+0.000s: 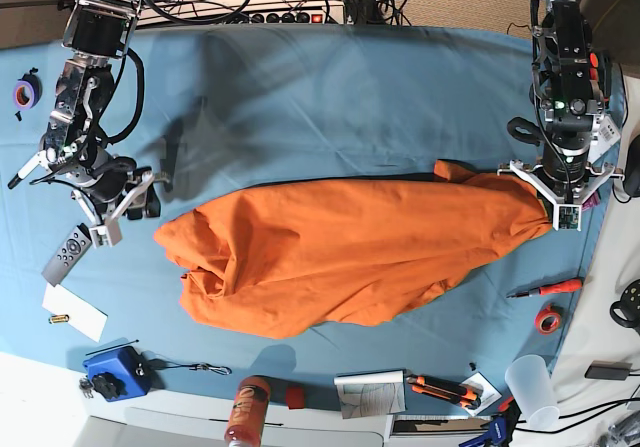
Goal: Layout the t-shirt on the table in an organized manner, then fold the t-shirt properly
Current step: 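Drag the shirt end with the right gripper away from the left gripper to stretch it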
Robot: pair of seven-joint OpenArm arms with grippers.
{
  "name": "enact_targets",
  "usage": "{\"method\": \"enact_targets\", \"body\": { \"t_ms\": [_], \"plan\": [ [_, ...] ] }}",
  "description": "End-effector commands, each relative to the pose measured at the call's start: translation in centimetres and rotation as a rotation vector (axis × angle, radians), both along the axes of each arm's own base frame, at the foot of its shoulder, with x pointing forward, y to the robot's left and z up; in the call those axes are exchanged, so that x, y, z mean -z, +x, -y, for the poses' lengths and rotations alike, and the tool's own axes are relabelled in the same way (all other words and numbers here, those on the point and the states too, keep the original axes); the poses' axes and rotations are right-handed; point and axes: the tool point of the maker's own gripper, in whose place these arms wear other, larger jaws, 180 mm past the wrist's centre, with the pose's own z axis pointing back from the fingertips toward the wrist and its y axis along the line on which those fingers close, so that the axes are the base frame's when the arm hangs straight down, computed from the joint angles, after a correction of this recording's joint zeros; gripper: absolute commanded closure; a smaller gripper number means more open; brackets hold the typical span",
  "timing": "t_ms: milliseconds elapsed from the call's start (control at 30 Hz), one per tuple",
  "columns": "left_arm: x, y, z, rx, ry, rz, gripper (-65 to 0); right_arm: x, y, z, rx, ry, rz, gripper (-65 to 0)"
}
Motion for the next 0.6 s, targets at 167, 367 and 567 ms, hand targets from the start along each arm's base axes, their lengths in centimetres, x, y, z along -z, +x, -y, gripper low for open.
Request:
{"method": "enact_targets", "body": {
  "t_ms": [167, 367, 567],
  "plan": [
    [-1.7, 0.7, -0.3, 0.003, 0.018, 0.057, 0.0, 1.1, 2.0, 1.4, 0.060, 0.076, -0.017, -20.6],
    [-1.7, 0.8, 0.0, 0.007, -0.008, 0.060, 0.0, 0.6, 4.1, 0.5, 0.062, 0.146, -0.005, -20.6],
    [-1.6, 0.8, 0.2, 0.010, -0.031, 0.062, 0.0, 2.3, 4.1, -3.2, 0.024, 0.218, -0.053, -20.6]
  ]
}}
